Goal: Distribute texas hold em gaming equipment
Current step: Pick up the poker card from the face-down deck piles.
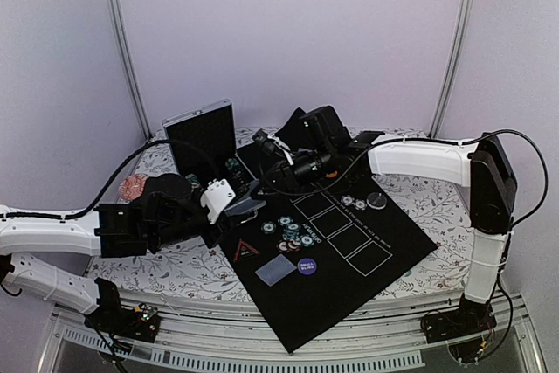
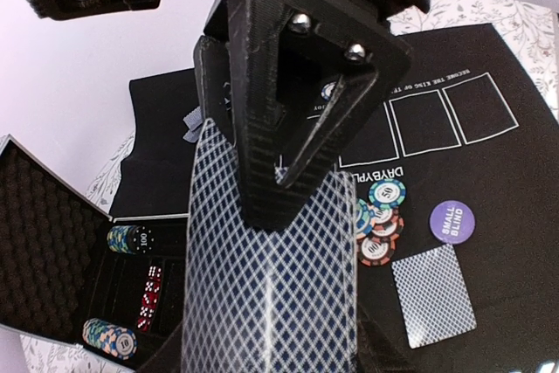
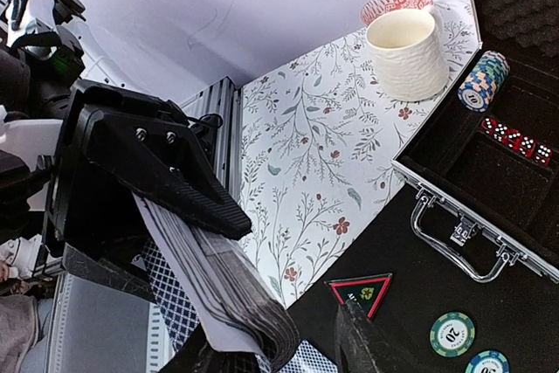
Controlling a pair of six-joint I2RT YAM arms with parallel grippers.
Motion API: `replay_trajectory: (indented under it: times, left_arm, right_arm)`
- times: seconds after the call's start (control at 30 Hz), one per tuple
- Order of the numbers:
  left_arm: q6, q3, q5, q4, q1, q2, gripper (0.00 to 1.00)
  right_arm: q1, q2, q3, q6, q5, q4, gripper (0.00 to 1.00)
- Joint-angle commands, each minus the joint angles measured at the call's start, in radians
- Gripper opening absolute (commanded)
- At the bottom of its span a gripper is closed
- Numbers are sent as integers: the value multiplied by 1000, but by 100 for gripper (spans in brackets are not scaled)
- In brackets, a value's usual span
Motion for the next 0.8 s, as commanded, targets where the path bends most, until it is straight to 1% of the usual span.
replay_trajectory:
  times: [0.0, 0.2, 0.3, 0.4, 0.47, 0.5, 0.63, 0.77]
  left_arm:
    - [5, 2, -10, 36, -10, -21, 42]
    - [-3, 2, -10, 27, -10, -24, 42]
    - [-4, 3, -9, 27, -9, -24, 42]
    - [-3, 4, -9, 26, -10, -24, 42]
    - [-4, 4, -11, 24, -9, -24, 42]
    - [-5, 3, -10, 23, -10, -25, 42]
    - [-7, 1, -10, 23, -10, -25, 42]
    - [-8, 0, -12, 22, -9, -25, 42]
  right_arm:
    - [-1, -37, 27, -29, 70, -78, 40]
    - [-2, -57, 37, -70, 113, -123, 34]
    - [-2, -62, 43, -76, 120, -135, 29]
    - [-2, -62, 64, -83, 122, -164, 21]
    - [-1, -62, 75, -90, 135, -186, 20]
    - [-1, -62, 79, -93, 139, -194, 15]
    - [-1, -64, 87, -103, 137, -219, 3]
    - [-4, -79, 98, -117, 160, -251, 2]
